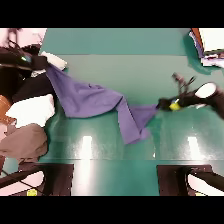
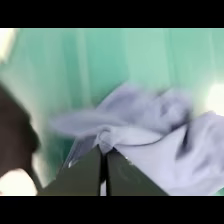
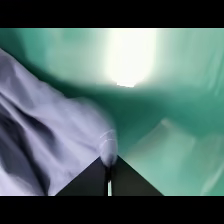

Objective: Fold the shirts.

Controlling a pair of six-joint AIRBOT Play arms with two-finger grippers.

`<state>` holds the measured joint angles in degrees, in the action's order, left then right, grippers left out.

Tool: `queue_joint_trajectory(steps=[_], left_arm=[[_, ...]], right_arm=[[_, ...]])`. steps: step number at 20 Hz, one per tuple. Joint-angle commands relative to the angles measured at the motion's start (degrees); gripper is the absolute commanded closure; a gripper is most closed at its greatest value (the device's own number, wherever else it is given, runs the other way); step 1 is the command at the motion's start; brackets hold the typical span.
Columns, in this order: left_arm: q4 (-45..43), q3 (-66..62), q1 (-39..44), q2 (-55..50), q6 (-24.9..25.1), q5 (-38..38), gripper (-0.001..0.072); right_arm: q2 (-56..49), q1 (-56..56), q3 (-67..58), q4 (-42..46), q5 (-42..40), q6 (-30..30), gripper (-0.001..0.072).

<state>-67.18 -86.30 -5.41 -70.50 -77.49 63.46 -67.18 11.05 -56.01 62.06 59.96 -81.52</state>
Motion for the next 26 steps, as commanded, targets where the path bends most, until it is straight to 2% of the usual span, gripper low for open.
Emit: queue_joint_trajectory(steps=[1,6,10,13,17,23,26], left_arm=[[-1.4,-10.0,0.0,8.7,-0.5,-0.8,0.0688],[-1.3,-23.8,0.0,20.8,-3.4,-1.0,0.0688],[-1.1,-33.0,0.0,23.7,-6.6,-0.4,0.0689],[1.4,-36.4,0.0,23.7,-6.5,-3.3,0.0690],[1.7,-32.2,0.0,21.5,-6.5,-4.6,0.0690],[2.7,-18.6,0.6,5.4,-6.2,4.2,0.0689],[2.7,-13.6,4.0,-6.6,-3.9,5.0,0.0688]], right_arm=[[9.0,-4.6,-15.0,3.8,0.9,0.4,0.0696],[20.5,-12.2,-34.8,4.1,1.7,1.7,0.0696],[25.1,-18.0,-44.0,4.1,4.3,1.9,0.0697],[23.3,-23.2,-53.3,4.1,9.1,2.7,0.0697],[14.7,-25.6,-63.6,3.4,17.0,2.7,0.0697],[-0.3,-16.6,-50.2,7.5,20.4,1.4,0.0697],[-9.4,-14.3,-43.9,10.0,19.6,1.4,0.0697]])
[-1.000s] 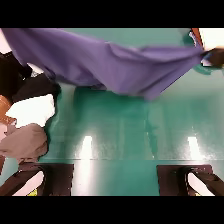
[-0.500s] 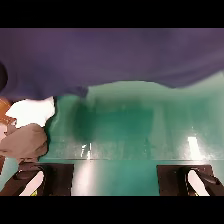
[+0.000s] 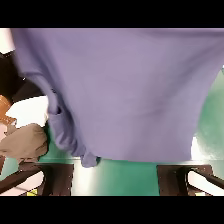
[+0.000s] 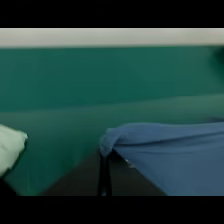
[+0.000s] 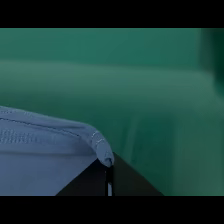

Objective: Fold the shirts.

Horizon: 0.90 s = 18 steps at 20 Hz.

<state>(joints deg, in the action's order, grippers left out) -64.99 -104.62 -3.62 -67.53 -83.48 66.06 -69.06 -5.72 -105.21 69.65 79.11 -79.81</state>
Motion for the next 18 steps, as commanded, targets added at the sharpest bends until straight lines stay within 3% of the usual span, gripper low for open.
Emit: queue_joint_trajectory(steps=[1,7,8,9,10,11,14,18], left_arm=[[0.5,5.8,3.6,-13.8,3.7,1.5,0.0688],[0.3,5.9,4.8,-29.9,5.4,-6.5,0.0684],[-0.3,5.9,4.4,-30.2,5.3,-6.6,0.0596],[-0.6,5.8,3.8,-30.1,4.2,-6.6,0.0244],[-0.6,5.2,3.0,-30.0,2.0,-5.1,0.0078],[-0.6,3.9,1.6,-30.0,0.3,-1.0,0.0107],[-0.6,3.9,-2.2,-28.3,-1.1,12.5,0.0107],[-2.0,25.9,-3.2,-14.3,-0.1,8.6,0.0107]], right_arm=[[-10.7,2.8,6.7,2.4,-0.4,-0.3,0.0697],[-23.1,3.1,7.3,1.6,-6.9,-0.3,0.0696],[-24.0,3.1,7.3,0.6,-7.3,-0.3,0.0675],[-24.4,2.7,7.3,-0.9,-7.4,-0.3,0.0457],[-24.5,2.1,7.3,-2.8,-7.3,-0.2,0.0253],[-24.3,1.4,7.3,-5.2,-6.5,-0.2,0.0254],[-21.3,-1.9,9.2,-10.9,0.7,3.2,0.0259],[-9.3,-5.6,25.8,-11.7,1.4,4.5,0.0259]])
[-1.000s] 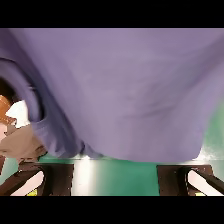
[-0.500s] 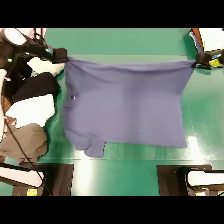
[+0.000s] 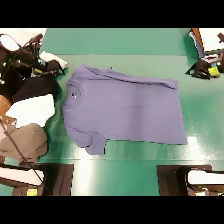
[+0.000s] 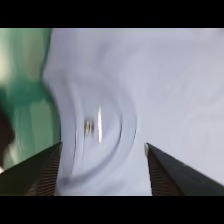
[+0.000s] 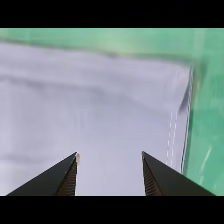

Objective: Fold the shirts.

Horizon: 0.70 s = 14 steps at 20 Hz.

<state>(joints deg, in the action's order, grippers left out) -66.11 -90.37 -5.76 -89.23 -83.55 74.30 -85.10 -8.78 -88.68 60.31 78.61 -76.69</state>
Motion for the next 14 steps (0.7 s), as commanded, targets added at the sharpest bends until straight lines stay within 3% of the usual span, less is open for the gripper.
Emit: queue_joint_trajectory(steps=[1,7,10,14], left_arm=[[-0.9,19.6,-1.1,12.2,-0.1,-1.7,0.0107],[5.0,55.8,-1.0,33.0,-0.6,-3.9,0.0107],[9.4,64.0,-1.0,36.1,0.0,-6.8,0.0107],[15.2,68.4,3.5,36.1,1.5,-16.7,0.0107]], right_arm=[[10.1,-3.3,13.8,-2.3,1.3,1.4,0.0259],[23.2,-5.0,29.4,-2.3,0.0,1.4,0.0259],[26.5,-4.9,31.5,-2.3,-0.3,1.4,0.0259],[29.6,-4.9,32.7,-2.3,-0.4,1.3,0.0259]])
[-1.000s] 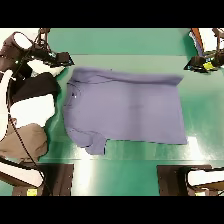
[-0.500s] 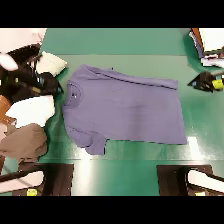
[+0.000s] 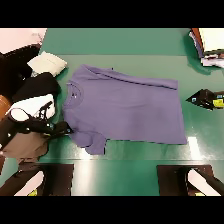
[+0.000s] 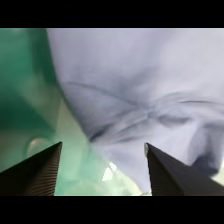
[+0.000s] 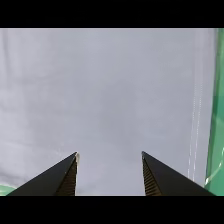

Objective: Fold the shirts.

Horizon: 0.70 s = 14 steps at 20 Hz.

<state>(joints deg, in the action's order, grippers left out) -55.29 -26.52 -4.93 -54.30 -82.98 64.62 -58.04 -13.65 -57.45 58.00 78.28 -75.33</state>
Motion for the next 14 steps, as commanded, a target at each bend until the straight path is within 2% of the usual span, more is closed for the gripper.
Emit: queue_joint_trajectory(steps=[1,3,4,5,6,8,12,13,14], left_arm=[[4.7,4.4,4.2,1.2,0.8,-9.7,0.0108],[4.8,3.5,4.6,1.2,-0.6,-12.5,0.0109],[4.4,2.7,4.5,1.2,-1.1,-12.7,0.0234],[4.1,1.7,4.5,1.2,-1.0,-12.7,0.0503],[3.8,0.7,4.5,1.2,-1.0,-12.7,0.0659],[2.8,-2.0,4.5,1.2,-0.6,-11.1,0.0688],[-2.7,-7.6,4.5,1.2,-0.6,-6.6,0.0688],[-3.0,-8.3,4.5,1.2,-0.6,-6.2,0.0688],[-2.9,-8.8,4.5,1.2,-0.6,-6.3,0.0687]], right_arm=[[3.0,-0.1,1.5,0.0,-0.1,0.0,0.0259],[3.9,-0.1,1.5,0.9,0.5,0.0,0.0259],[4.0,-0.1,1.5,2.3,1.7,0.0,0.0259],[3.6,-0.1,1.5,4.7,3.2,-0.1,0.0259],[3.0,-0.1,1.5,7.0,4.9,-0.3,0.0259],[2.3,-0.4,2.5,12.7,6.6,-1.3,0.0259],[4.3,-10.9,13.4,14.2,6.5,-1.5,0.0249],[4.5,-15.2,16.9,14.2,6.5,-1.5,0.0142],[4.2,-19.0,19.9,14.0,6.4,-1.5,0.0125]])
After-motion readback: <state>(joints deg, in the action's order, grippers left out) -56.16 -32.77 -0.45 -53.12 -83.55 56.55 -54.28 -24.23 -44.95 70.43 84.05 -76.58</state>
